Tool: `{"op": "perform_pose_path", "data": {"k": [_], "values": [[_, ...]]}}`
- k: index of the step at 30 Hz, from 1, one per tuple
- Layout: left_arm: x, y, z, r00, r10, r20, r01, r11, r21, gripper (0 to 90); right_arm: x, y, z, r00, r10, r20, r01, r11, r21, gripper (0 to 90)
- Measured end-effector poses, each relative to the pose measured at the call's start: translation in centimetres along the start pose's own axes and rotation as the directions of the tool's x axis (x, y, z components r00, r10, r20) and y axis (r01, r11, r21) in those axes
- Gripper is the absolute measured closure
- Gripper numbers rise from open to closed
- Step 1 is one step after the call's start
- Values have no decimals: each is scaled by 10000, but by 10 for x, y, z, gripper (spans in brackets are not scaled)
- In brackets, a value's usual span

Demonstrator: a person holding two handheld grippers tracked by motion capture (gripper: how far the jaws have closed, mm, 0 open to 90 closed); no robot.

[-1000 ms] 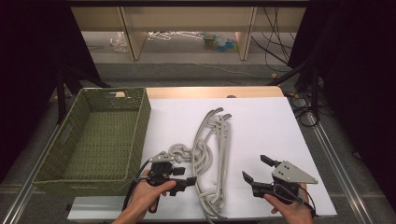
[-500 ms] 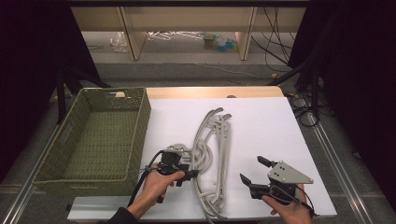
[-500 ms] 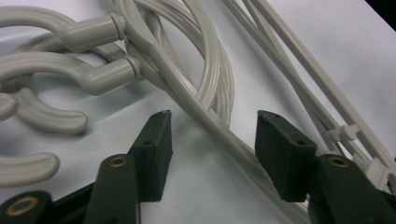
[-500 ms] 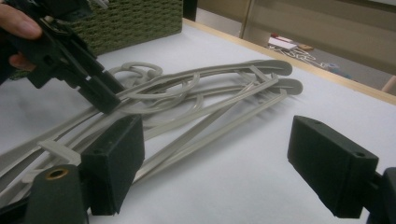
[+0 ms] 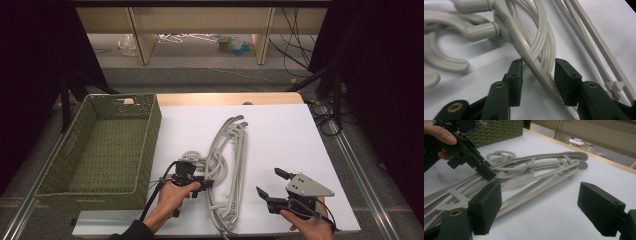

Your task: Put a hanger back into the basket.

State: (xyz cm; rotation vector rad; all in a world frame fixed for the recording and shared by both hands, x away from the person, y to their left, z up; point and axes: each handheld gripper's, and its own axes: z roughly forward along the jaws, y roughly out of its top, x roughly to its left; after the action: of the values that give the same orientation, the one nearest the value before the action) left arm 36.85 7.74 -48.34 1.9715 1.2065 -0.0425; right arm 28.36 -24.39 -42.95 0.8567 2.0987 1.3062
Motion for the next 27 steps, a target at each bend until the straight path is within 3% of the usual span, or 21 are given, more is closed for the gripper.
{"op": "perform_pose_path", "data": {"k": [3,8,10,11,14,20,27], "values": [[1,1,-3,9992,-356,184,361,9990,-247,661,0,0,0,10000,-15,-28,15,10000,77,204],[2,0,-2,9983,-554,169,558,9981,-249,676,0,0,0,10000,-4,-64,5,9999,136,204],[0,0,-4,9985,-531,106,534,9979,-372,681,0,0,0,9999,27,-119,-25,9998,195,204],[0,0,-6,9995,-325,22,326,9987,-395,683,0,0,0,9999,19,-129,-17,9998,198,204],[-2,0,-10,9992,-389,-19,387,9973,-622,688,1,0,0,9999,21,-112,-19,9998,193,204],[2,0,-17,9921,-1247,153,1255,9791,-1600,732,0,0,0,10000,-62,-71,64,9998,163,204],[8,2,-27,9873,-1569,229,1579,9594,-2336,769,0,0,0,9999,-80,-100,81,9998,167,204]]}}
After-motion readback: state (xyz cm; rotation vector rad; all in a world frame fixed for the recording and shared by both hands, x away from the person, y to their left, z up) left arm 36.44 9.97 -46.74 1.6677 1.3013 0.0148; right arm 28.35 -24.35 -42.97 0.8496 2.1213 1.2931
